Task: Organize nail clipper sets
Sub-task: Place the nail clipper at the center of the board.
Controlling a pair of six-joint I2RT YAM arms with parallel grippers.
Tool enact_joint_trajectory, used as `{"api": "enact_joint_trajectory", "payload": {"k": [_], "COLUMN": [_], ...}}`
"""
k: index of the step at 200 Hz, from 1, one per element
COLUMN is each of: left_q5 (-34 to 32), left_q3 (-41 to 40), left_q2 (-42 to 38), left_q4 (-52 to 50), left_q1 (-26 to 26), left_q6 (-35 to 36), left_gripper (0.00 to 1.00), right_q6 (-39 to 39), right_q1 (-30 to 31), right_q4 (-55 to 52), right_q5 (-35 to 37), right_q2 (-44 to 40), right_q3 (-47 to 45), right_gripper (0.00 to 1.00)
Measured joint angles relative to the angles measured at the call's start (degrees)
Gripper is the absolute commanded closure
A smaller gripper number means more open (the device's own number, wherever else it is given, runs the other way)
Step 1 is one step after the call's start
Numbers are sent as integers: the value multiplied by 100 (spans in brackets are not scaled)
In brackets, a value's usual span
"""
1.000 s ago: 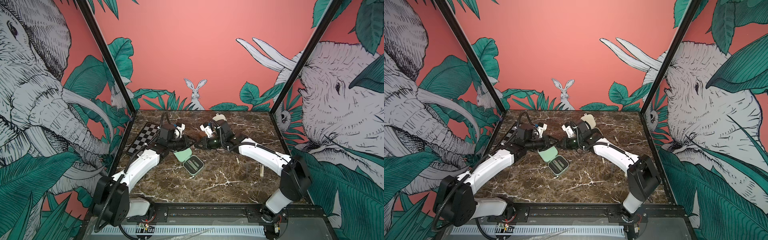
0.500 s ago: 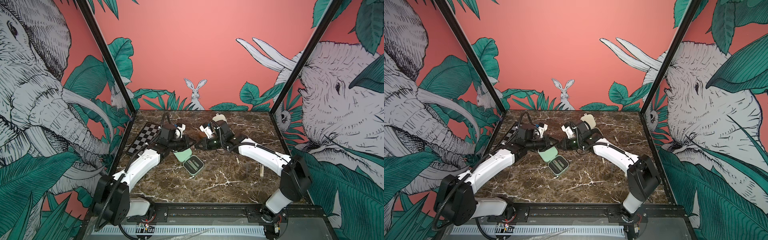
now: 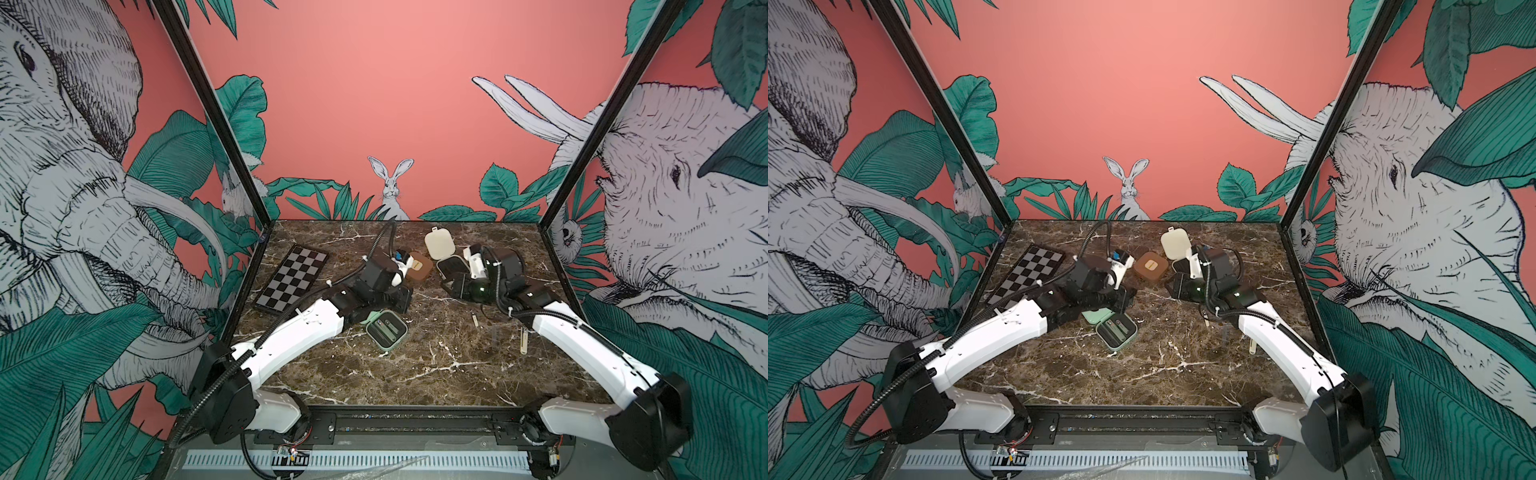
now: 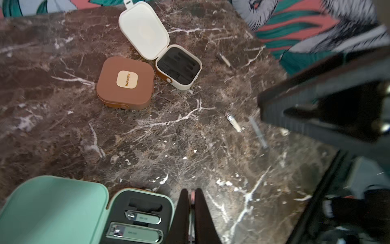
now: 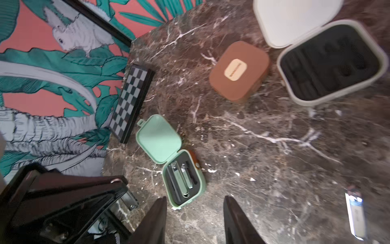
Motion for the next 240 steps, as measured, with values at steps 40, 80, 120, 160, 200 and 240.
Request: {"api": "enact_joint_trajectory", "payload": {"k": [40,80,120,160,200,240], "left_q5": [-1707,-2955,-3709,-4065,-4194,-4264], "left_q3": [-343,-55,-44,264,385,470], "left_q2": [918,2417,3038,3574,3845,3919], "left_q4": [885,1676,2236,2463,2463,2433], "left_q1": [-1163,-1923,-2302,-2450,-2516,-2625], "left_q6": [1414,2535,3088,3342,3429,3405], "left_gripper": [100,100,100,100,100,82], "right_q6": [197,343,400,417,415,413], "right_q1": [-590,-1187,-1593,-1744,-1814,-1869], "right_q4": [-181,-350,-431,-476,-472,-472], "right_q5": [186,197,61,-63,-166,-179], "right_q2": [-343,-1045,-1589,-1633,-1600,-1528], "right_q3": [-1128,-1753,-2009,-2063,-2072,-2070], "right_gripper": [54,53,53,54,54,53]}}
